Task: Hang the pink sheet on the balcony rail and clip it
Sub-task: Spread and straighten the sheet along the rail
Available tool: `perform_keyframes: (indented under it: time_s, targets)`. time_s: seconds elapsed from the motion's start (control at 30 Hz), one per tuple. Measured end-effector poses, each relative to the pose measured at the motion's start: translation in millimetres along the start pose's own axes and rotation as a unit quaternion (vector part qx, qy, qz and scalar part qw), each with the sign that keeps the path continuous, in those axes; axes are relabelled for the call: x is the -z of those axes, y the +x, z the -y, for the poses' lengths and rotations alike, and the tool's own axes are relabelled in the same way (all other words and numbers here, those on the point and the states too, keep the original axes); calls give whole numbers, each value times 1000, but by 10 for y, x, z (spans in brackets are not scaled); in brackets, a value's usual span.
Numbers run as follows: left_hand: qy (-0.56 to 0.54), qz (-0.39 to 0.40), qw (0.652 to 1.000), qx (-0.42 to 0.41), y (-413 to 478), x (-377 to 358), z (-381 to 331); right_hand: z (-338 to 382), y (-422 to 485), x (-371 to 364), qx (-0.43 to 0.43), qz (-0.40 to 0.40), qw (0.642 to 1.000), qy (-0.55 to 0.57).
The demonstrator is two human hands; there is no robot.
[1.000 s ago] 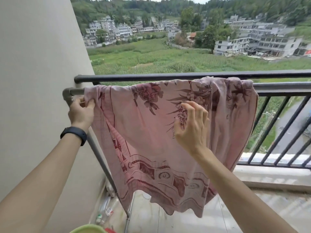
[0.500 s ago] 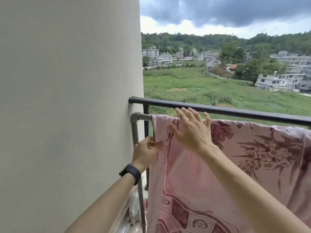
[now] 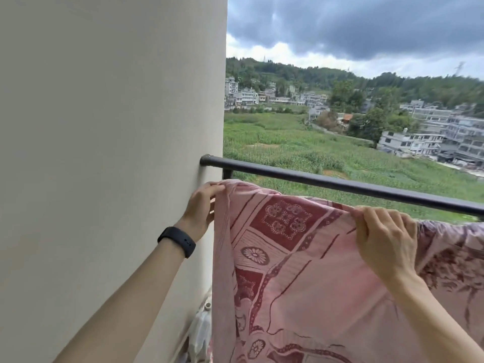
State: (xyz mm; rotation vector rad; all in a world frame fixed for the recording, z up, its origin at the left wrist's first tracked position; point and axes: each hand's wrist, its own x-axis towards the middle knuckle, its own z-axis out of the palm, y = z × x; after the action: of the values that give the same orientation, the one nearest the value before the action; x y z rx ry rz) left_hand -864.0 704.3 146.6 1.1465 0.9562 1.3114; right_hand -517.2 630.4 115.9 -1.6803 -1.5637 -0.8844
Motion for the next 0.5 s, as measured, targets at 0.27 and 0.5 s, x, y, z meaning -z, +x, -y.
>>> perform_keyframes:
  time_s: [0.27,0.5]
  targets:
    - [13,7,999,50,33,19,64,739,117,5,-50,47,994,87]
    - [238,3,969,59,104,78,-110,1132,189,-300,23,146,989,-4]
